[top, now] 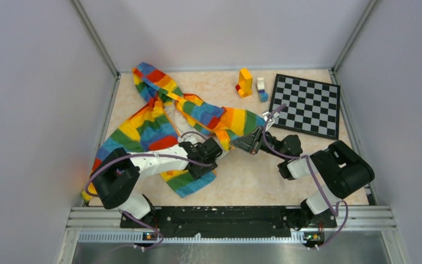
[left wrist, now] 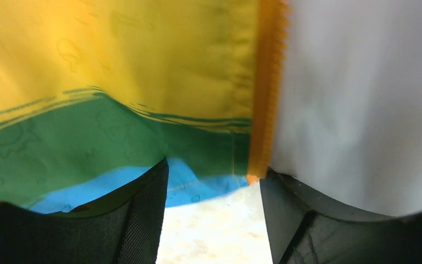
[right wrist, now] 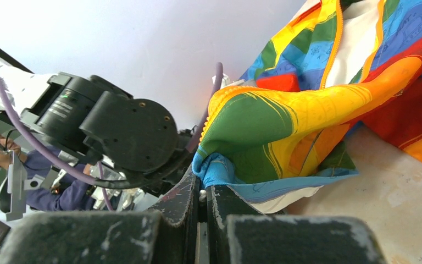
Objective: Zip up the jacket
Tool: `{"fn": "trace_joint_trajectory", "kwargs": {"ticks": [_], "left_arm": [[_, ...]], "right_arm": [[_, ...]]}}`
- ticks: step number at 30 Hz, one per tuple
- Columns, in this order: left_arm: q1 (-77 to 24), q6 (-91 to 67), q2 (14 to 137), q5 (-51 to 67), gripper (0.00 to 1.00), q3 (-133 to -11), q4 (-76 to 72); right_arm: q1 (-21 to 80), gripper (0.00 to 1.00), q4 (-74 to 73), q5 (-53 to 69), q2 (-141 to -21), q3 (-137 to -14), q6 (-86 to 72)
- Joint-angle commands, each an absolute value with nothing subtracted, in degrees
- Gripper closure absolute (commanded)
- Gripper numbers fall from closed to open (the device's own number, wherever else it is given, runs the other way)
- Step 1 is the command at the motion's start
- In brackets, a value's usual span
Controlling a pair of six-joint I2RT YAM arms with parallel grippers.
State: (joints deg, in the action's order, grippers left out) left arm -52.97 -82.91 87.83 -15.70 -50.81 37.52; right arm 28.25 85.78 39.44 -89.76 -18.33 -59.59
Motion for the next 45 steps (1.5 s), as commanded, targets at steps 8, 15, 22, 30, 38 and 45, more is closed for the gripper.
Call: {"fn": "trace_joint_trajectory", "kwargs": {"ticks": [8, 15, 22, 30, 38, 45], "left_arm": [[-51.42, -79.08, 83.44, -19.84, 0.66, -43.55, 23.9], [-51.42, -62.25, 73.79, -19.23, 0.92, -40.45, 19.8], [-51.24, -36.07, 60.16, -2.35, 0.94, -34.29, 7.41], [-51.16, -21.45, 43.27, 0.56, 1.0, -28.42, 5.02], [-51.15, -14.1, 34.35, -0.71, 1.0, -19.67, -8.28], [-51.15, -13.87, 33.86, 3.03, 1.0, -17.75, -13.94]], "right_arm": [[27.86, 1.0, 92.47, 39.31, -90.11, -18.3, -58.64], [28.9, 1.0, 89.78, 39.99, -91.85, -19.63, -56.31], [33.86, 1.0, 78.66, 41.14, -91.86, -23.89, -47.96], [35.98, 1.0, 80.83, 45.78, -93.58, -24.03, -42.48], [37.62, 1.0, 97.24, 49.46, -98.86, -24.03, -51.0], [39.02, 1.0, 98.67, 48.99, -100.83, -24.43, -53.26]]}}
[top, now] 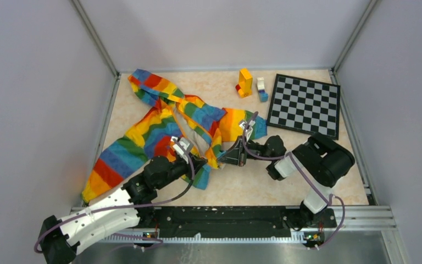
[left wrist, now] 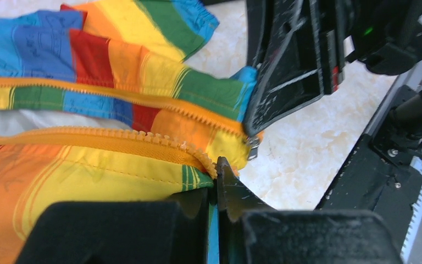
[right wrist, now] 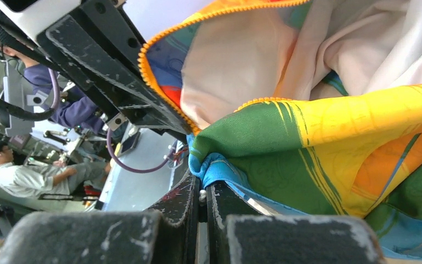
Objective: Zip up the jacket
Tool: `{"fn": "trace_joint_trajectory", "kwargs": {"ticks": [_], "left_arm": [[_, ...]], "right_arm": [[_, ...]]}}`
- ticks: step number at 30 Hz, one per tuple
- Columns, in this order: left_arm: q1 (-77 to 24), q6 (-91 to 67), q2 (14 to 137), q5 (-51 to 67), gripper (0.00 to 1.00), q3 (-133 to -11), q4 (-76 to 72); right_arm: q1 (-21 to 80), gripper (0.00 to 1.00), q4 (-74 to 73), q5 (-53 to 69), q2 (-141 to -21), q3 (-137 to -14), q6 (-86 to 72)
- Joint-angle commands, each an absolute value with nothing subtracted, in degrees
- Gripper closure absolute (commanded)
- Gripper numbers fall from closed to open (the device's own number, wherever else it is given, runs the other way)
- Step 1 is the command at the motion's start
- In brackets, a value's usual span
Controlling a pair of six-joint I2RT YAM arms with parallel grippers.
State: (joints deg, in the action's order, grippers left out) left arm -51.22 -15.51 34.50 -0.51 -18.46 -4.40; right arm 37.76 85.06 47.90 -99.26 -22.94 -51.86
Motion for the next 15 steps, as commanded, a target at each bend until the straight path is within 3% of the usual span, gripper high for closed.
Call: {"fn": "trace_joint_trajectory", "kwargs": {"ticks": [1, 15], "left_arm": [[-51.15, -14.16, 34.04, 3.57, 1.0, -17.42, -14.93], [-51.15, -15.56, 32.55, 4.61, 1.0, -14.94, -17.05]], "right_arm": [[39.62, 1.0, 98.62, 48.97, -101.27, -24.73, -53.33], [40.17, 1.0, 98.62, 46.62, -97.34, -23.6, -56.56]]}}
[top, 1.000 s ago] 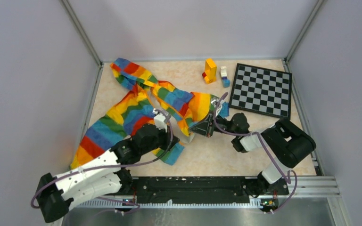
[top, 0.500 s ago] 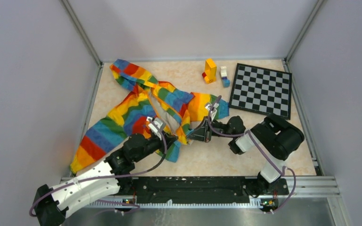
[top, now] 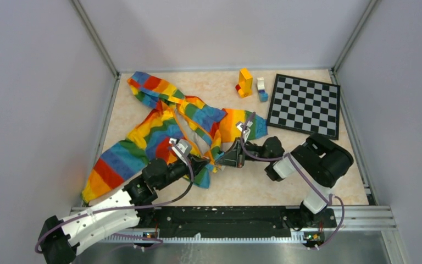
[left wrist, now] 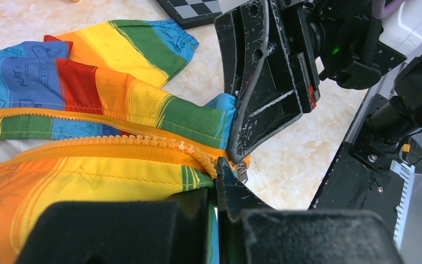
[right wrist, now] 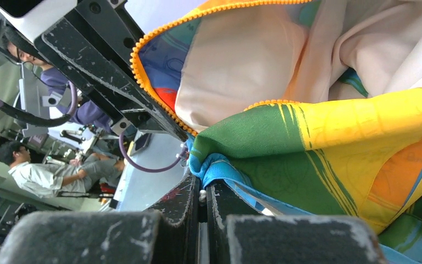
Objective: Zip up the jacket
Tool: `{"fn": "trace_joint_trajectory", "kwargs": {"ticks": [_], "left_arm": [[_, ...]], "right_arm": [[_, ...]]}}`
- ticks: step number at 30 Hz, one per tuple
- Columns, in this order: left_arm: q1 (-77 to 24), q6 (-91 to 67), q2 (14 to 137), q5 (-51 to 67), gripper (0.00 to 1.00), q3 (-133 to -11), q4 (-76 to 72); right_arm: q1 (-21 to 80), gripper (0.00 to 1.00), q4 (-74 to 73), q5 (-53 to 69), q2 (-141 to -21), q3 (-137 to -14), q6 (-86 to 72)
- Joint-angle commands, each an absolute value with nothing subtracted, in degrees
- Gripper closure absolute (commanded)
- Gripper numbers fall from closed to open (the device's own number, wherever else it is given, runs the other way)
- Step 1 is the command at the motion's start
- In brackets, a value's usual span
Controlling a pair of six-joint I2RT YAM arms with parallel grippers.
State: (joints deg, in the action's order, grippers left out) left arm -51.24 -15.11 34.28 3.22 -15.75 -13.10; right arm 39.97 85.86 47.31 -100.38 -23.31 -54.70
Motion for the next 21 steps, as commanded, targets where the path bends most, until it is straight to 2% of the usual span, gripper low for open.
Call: {"fn": "trace_joint_trajectory", "kwargs": {"ticks": [1, 12, 21], "left_arm": [[-51.15, -15.74, 31.93, 4.78, 1.0, -14.64, -17.12], [-51.15, -16.26, 23.91, 5.12, 1.0, -12.94, -17.98], [-51.2, -14.89, 21.7, 6.74, 1.0, -12.85, -18.91]], "right_arm": [[40.17, 1.0, 98.61, 46.44, -96.96, -23.66, -57.08], [40.19, 1.0, 98.74, 51.44, -97.12, -27.88, -65.43], [40.05, 1.0, 98.62, 50.34, -94.84, -29.62, -72.28]]}}
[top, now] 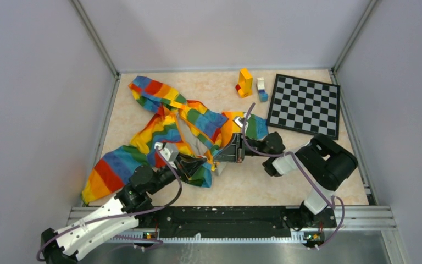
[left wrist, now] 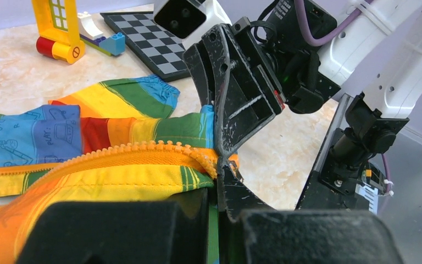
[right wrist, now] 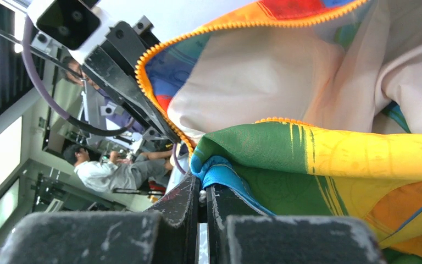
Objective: Zip up the jacket
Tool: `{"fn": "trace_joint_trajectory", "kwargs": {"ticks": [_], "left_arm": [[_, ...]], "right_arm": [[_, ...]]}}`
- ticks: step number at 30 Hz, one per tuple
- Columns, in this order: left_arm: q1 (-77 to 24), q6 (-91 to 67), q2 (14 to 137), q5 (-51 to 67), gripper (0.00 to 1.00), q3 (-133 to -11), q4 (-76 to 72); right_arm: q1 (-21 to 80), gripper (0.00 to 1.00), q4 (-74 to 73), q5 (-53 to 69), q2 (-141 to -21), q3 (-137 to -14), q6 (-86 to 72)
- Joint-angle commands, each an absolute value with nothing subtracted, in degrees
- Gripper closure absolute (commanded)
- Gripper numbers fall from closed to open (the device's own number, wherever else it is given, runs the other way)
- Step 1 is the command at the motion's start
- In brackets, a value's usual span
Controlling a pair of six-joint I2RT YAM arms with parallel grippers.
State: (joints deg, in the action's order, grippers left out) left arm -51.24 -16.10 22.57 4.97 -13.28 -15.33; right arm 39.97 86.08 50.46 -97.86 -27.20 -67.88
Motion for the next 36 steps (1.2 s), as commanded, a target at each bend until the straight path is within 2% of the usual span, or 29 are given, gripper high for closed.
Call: {"fn": "trace_joint_trajectory", "kwargs": {"ticks": [1, 36], "left_arm": [[-51.16, -14.86, 21.34, 6.81, 1.0, -12.83, -18.77], [-51.2, -15.64, 16.06, 4.04, 1.0, -12.67, -14.81]], "right_arm": [[39.81, 1.0, 98.66, 49.71, -94.94, -29.6, -73.9], [41.92, 1.0, 98.77, 50.12, -93.98, -30.03, -77.57]]}}
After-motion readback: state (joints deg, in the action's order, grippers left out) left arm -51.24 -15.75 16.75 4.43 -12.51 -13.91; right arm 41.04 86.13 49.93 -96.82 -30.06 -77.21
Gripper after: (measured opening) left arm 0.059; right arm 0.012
